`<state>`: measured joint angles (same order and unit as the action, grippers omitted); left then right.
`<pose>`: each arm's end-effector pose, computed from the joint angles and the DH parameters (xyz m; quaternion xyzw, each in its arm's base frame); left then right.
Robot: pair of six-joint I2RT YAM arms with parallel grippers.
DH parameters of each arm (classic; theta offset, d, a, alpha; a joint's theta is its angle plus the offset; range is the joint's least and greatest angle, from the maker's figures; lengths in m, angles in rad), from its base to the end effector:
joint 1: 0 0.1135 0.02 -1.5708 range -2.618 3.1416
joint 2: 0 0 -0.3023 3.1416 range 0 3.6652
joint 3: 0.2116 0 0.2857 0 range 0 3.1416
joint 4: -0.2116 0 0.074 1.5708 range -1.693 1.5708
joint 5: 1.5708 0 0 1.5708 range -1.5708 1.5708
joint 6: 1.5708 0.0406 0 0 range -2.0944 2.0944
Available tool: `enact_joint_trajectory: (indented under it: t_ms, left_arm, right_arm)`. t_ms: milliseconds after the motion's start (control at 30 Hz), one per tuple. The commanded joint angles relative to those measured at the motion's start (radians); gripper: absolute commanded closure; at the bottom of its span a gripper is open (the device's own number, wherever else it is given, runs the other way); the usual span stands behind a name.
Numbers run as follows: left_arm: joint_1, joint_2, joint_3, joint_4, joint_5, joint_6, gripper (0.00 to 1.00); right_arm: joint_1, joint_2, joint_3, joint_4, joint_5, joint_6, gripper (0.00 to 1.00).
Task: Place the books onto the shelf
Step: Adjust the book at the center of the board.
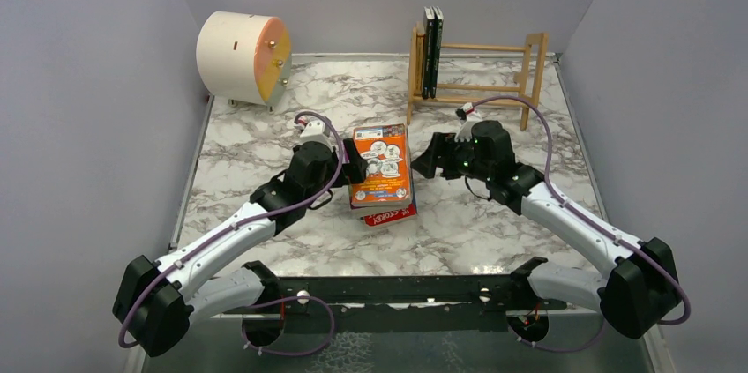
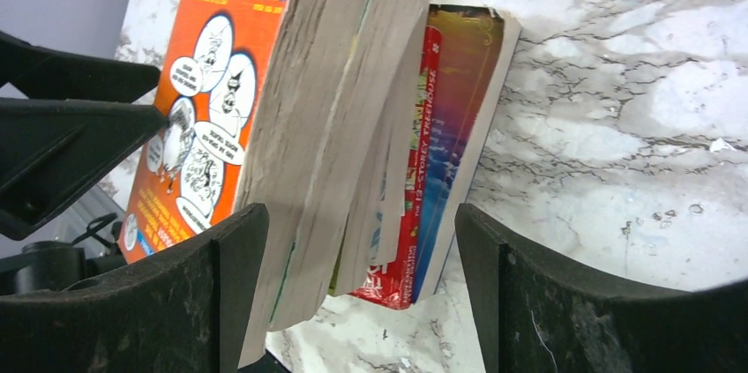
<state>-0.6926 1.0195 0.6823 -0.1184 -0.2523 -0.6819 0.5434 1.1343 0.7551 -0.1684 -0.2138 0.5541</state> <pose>0.1965 -0.1498 0.2854 -0.0621 0.8421 -0.2505 0.4735 0.2275 0.1475 0.2806 -0.0476 0.8673 0.3333 0.3668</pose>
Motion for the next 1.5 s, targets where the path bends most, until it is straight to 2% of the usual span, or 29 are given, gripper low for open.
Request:
enact_joint_trajectory:
  t_ms: [0, 400, 800, 1000, 1467]
  left_arm:
    - [0.015, -0.020, -0.013, -0.013, -0.049, -0.009, 0.01]
    - [0.049, -0.112, -0.040, -0.081, -0.157, -0.021, 0.01]
    - [0.066, -0.046, -0.038, -0.021, -0.019, -0.021, 0.01]
    - [0.067, -0.007, -0.029, -0.034, -0.003, -0.018, 0.01]
    - [0.077, -0.080, -0.044, -0.150, -0.136, -0.001, 0.01]
  right_arm:
    - [0.005, 0.016, -0.001, -0.020, 0.077, -0.015, 0.23]
    - [0.006, 0.102, 0.014, -0.036, 0.082, -0.025, 0.24]
    - [0.006, 0.044, 0.037, -0.048, 0.100, -0.041, 0.24]
    - [0.005, 0.078, 0.049, -0.054, 0.077, -0.046, 0.24]
    - [0.006, 0.132, 0.081, -0.046, 0.054, -0.047, 0.25]
